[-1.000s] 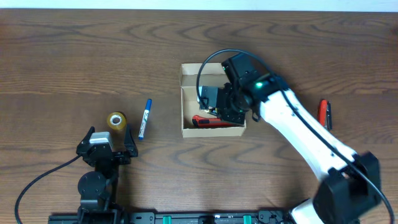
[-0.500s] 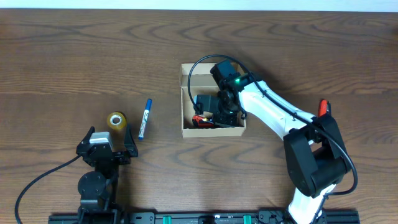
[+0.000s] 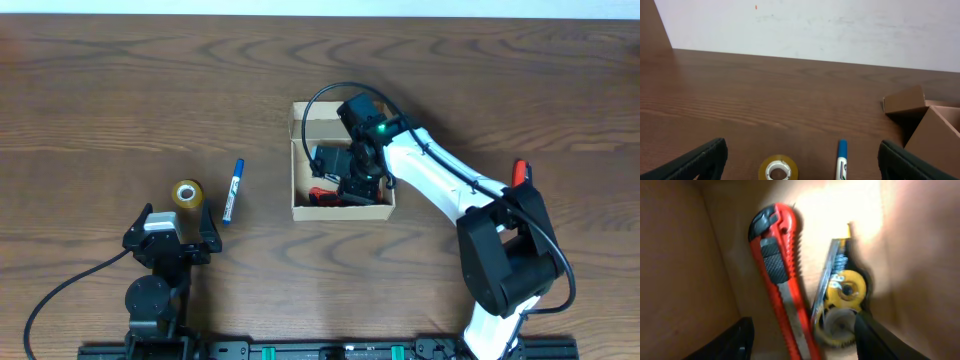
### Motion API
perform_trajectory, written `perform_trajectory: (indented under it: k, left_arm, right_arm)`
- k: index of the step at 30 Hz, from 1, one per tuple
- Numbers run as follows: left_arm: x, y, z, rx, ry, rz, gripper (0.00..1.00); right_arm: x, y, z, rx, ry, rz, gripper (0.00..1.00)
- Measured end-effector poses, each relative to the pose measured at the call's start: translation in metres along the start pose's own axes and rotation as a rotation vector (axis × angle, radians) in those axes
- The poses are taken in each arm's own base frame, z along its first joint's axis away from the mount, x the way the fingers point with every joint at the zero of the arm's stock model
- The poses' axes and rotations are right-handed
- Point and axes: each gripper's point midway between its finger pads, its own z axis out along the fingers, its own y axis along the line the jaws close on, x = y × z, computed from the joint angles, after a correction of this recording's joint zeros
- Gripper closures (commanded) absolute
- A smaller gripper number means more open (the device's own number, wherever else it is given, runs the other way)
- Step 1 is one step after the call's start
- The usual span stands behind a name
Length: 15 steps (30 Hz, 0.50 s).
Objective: Pack container
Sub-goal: 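Carry the correction tape into the cardboard box and release, then move the right gripper to the red stapler and grasp it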
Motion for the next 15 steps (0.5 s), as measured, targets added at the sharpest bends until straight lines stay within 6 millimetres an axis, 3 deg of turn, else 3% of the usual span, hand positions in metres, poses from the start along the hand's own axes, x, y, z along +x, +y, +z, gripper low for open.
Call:
perform_trajectory:
  k: [3, 4, 7, 9, 11, 15]
  left_arm:
    - [0.0, 0.0, 0.0, 0.0, 0.0, 0.0, 0.05]
    - [0.0, 0.0, 0.0, 0.0, 0.0, 0.0, 0.05]
    - [0.0, 0.0, 0.0, 0.0, 0.0, 0.0, 0.05]
    - [0.0, 0.0, 0.0, 0.0, 0.002, 0.0, 0.05]
    - [0.0, 0.0, 0.0, 0.0, 0.002, 0.0, 0.05]
    - [0.0, 0.0, 0.0, 0.001, 0.002, 0.0, 0.05]
  right_arm:
    - [-0.01, -0.012, -0.024, 0.051, -0.028, 0.081, 0.28]
    - [-0.012, -0.015, -0.032, 0.064, -0.036, 0.107, 0.28]
    - [-0.011, -0.031, -0.079, 0.144, -0.069, 0.254, 0.32]
    - [-0.002, -0.044, -0.117, 0.224, -0.099, 0.346, 0.26]
    - [0.015, -0.06, -0.149, 0.327, -0.114, 0.479, 0.22]
    - [0.08, -0.088, -0.208, 0.527, -0.115, 0.836, 0.18]
